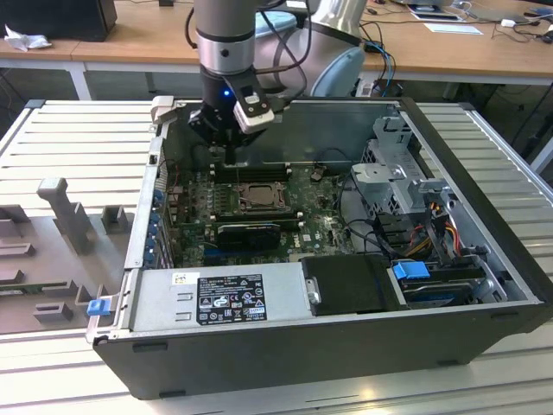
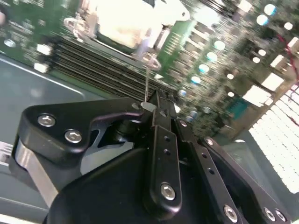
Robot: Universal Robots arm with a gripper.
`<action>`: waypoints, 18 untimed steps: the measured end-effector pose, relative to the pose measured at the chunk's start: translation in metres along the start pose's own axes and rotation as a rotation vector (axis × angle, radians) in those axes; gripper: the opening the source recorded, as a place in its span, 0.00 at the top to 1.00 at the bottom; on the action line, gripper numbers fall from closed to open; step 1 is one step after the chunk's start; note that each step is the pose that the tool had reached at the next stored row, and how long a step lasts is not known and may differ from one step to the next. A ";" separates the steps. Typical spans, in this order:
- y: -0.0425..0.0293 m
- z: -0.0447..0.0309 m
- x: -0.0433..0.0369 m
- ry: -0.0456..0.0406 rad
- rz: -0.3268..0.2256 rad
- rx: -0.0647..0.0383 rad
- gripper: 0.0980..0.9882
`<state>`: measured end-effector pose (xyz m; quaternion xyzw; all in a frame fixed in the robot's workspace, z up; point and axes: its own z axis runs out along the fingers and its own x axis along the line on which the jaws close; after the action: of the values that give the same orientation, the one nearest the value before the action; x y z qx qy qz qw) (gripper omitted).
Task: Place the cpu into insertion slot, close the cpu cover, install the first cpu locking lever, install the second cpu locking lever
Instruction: 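Install the first cpu locking lever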
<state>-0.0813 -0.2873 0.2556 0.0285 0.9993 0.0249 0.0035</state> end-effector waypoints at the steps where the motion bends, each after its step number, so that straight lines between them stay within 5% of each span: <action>1: 0.0003 0.0002 -0.0058 0.0002 0.000 0.000 0.99; 5: 0.0019 0.0028 -0.0351 0.0003 0.000 0.000 0.99; 7: 0.0018 0.0038 -0.0358 -0.0010 0.000 0.000 0.99; 12: 0.0015 0.0070 -0.0350 -0.0201 -0.007 -0.003 0.99; 18: 0.0063 0.0189 -0.0384 -0.0180 -0.050 -0.003 0.99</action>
<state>-0.0425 -0.2822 0.2372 0.0040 0.9996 0.0261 0.0131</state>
